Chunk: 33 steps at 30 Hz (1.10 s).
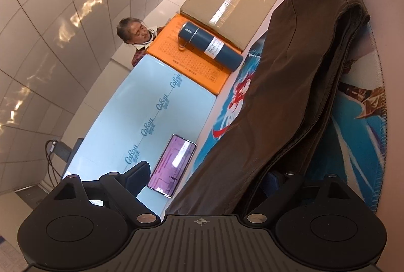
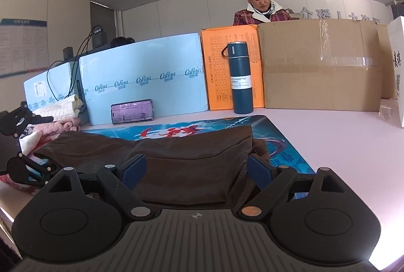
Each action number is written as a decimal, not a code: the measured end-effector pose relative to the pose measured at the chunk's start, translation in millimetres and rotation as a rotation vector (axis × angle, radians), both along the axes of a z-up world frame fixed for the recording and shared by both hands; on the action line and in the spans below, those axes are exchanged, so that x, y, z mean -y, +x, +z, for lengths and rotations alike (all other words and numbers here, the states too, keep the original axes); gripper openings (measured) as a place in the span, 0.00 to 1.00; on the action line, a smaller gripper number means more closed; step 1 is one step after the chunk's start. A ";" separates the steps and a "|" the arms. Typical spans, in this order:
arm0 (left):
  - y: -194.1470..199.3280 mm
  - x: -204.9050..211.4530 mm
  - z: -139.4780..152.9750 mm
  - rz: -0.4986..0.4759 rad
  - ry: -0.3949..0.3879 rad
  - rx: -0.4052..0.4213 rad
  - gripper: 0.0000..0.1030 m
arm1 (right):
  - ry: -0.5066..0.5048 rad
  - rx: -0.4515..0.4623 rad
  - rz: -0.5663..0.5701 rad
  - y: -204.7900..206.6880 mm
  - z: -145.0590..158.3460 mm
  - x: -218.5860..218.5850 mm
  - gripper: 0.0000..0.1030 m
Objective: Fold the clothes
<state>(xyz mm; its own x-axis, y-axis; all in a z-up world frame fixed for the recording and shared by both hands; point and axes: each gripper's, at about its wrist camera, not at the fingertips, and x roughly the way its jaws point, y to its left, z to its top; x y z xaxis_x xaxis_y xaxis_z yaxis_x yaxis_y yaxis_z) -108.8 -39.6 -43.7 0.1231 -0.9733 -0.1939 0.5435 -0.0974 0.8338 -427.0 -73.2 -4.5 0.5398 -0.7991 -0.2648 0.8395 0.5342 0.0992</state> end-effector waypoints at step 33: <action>34.7 22.9 8.6 0.054 0.077 -0.257 0.36 | -0.254 -0.563 -0.005 59.8 -25.1 32.9 0.86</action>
